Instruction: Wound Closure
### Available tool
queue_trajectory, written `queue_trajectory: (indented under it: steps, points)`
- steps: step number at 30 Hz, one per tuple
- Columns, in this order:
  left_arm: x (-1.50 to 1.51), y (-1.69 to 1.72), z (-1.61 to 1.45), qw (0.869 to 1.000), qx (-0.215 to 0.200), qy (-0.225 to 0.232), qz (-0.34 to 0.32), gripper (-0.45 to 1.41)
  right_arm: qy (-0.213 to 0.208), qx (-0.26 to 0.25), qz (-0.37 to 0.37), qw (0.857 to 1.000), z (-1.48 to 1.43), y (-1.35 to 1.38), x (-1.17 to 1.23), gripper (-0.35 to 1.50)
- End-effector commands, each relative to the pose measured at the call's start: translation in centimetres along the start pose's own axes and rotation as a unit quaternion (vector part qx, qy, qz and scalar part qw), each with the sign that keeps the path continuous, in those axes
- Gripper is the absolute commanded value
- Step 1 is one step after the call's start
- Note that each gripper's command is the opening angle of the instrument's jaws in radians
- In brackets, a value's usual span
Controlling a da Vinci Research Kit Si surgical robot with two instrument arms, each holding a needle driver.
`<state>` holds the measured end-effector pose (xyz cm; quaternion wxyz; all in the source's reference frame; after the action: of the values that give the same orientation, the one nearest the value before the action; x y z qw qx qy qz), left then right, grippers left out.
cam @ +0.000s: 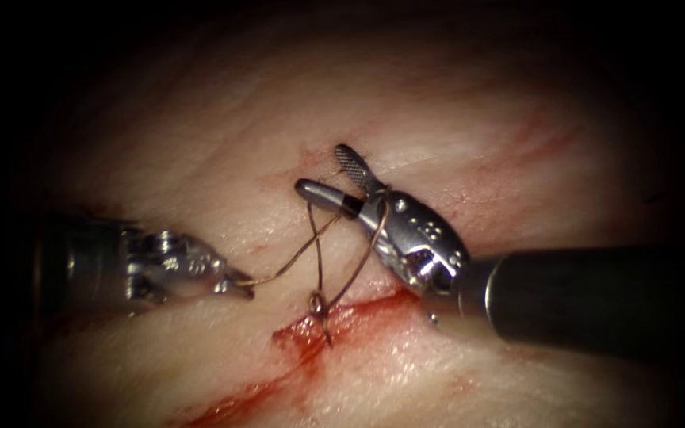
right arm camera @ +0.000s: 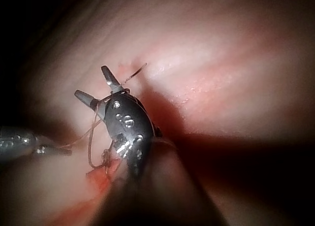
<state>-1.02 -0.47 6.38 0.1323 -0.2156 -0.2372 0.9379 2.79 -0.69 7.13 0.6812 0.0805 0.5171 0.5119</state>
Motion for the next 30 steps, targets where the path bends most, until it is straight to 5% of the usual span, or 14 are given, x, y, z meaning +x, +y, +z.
queue_trajectory:
  steps: [1, 14, 30]
  points:
    - [0.04, 0.02, 0.08, 1.0, -0.001, 0.002, 0.002, -0.45, -0.014, -0.001, 0.018, 1.0, 0.08, -0.02, -0.06, 1.06]
    - [0.12, 0.05, 0.08, 1.0, 0.0, 0.004, 0.01, -0.45, -0.248, -0.003, 0.051, 0.967, 0.22, 0.1, -0.46, 1.05]
    - [0.07, 0.09, 0.11, 1.0, 0.002, 0.003, 0.01, -0.45, -0.266, -0.033, 0.055, 0.962, 0.82, 0.08, -0.35, 0.98]
